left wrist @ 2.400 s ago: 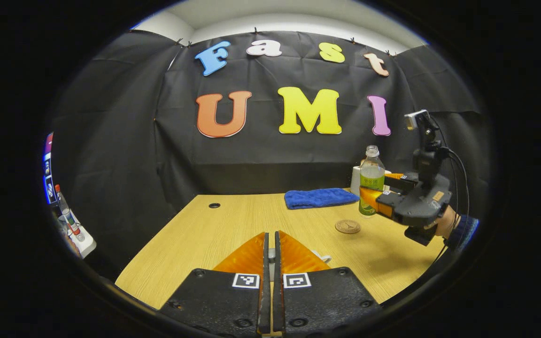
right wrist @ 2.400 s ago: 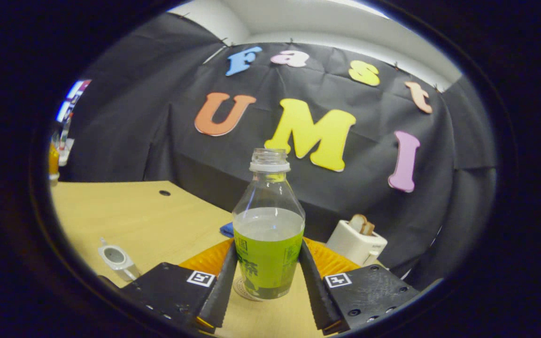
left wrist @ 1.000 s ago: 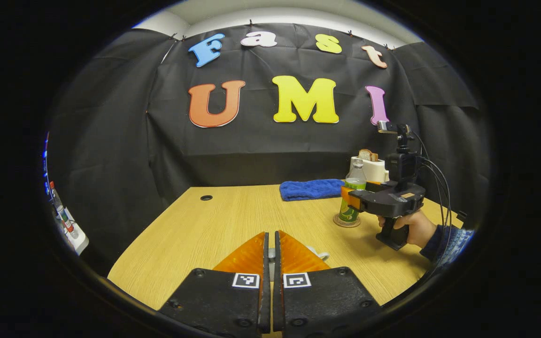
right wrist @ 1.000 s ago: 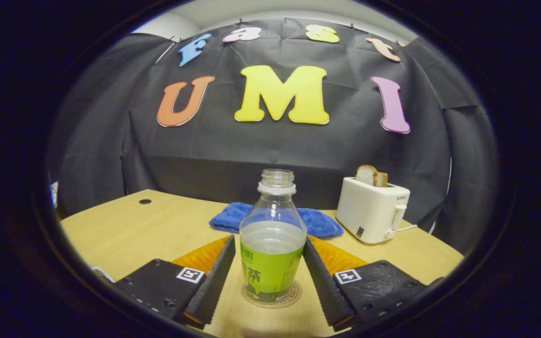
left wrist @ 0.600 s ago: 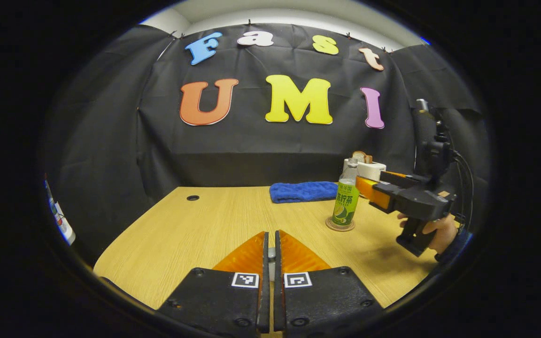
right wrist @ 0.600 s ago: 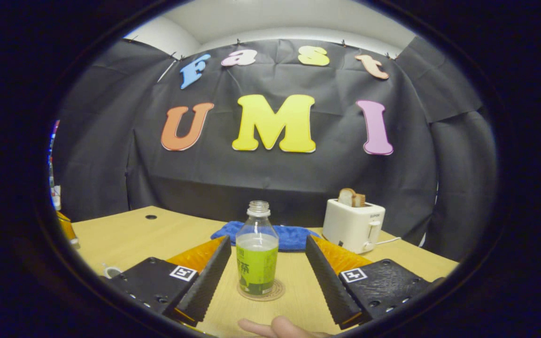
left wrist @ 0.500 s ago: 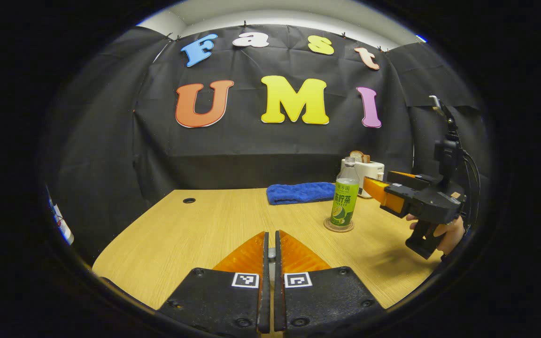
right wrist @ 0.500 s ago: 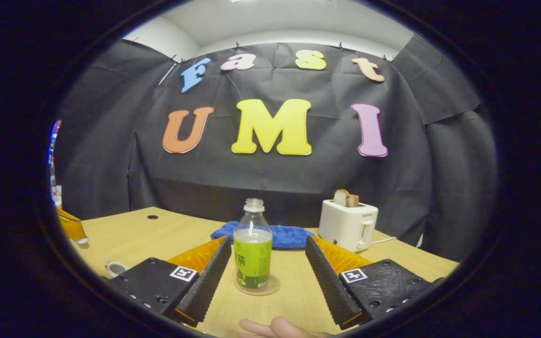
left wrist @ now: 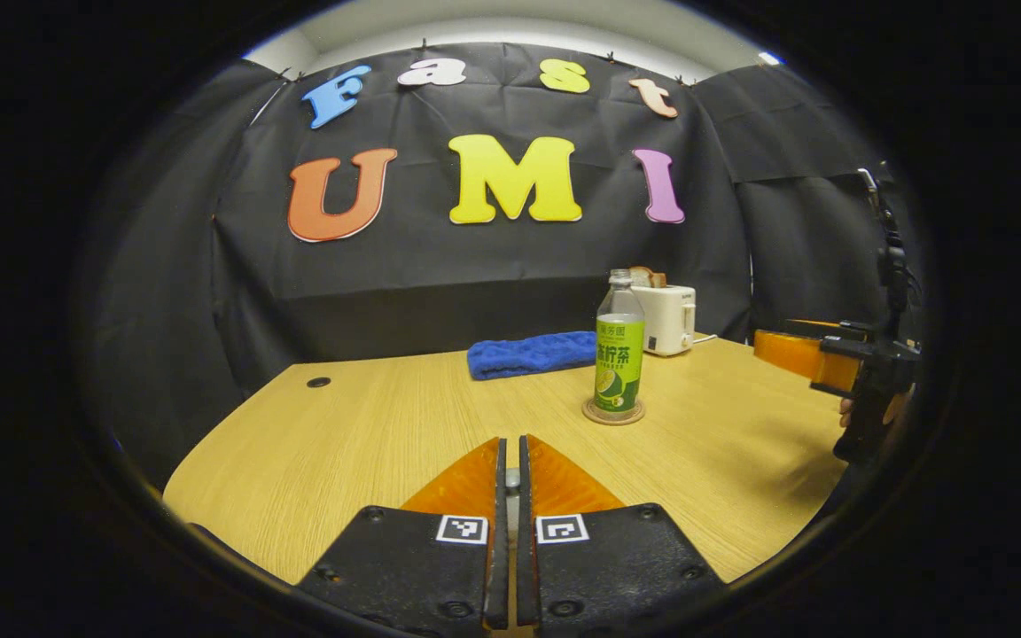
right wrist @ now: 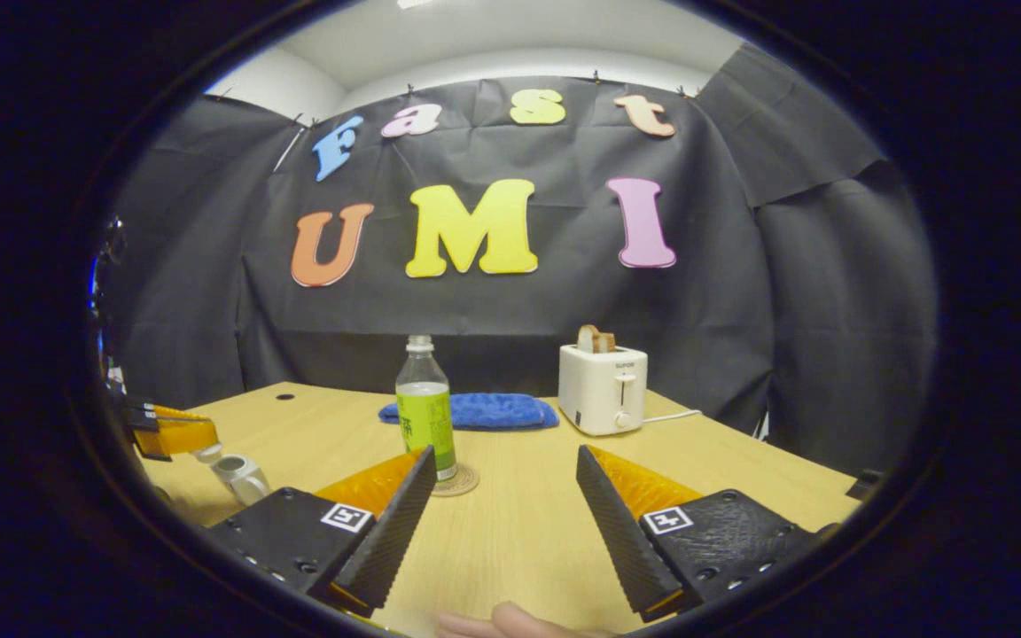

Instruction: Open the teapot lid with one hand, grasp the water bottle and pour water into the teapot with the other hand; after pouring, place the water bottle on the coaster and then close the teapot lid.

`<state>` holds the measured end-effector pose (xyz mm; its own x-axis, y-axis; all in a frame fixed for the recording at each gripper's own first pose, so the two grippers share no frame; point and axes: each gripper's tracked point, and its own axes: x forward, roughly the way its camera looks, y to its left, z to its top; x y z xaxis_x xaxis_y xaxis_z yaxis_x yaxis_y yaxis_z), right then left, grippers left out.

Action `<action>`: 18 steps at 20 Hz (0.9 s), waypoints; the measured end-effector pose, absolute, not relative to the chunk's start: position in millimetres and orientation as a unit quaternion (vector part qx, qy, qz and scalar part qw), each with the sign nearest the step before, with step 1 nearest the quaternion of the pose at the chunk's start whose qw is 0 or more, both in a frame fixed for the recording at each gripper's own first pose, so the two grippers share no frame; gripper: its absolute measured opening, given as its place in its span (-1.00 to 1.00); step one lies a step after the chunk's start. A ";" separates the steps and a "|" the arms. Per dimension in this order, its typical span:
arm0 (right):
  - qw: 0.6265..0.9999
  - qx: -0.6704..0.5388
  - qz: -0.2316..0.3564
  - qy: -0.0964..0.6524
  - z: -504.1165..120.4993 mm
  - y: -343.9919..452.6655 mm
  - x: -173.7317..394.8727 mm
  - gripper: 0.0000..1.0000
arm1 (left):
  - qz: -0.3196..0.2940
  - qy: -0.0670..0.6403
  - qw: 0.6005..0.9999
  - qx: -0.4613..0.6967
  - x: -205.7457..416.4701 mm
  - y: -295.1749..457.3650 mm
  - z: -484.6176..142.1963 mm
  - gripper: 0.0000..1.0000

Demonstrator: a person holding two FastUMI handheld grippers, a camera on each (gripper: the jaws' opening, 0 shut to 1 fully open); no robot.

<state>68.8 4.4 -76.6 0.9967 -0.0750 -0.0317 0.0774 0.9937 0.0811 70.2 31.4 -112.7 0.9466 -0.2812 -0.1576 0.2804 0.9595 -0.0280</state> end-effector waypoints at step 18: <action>0.999 0.046 -0.019 0.003 -83.3 -1.9 65.6 0.92 | -0.082 0.075 0.994 0.002 98.5 27.5 -128.2 -0.84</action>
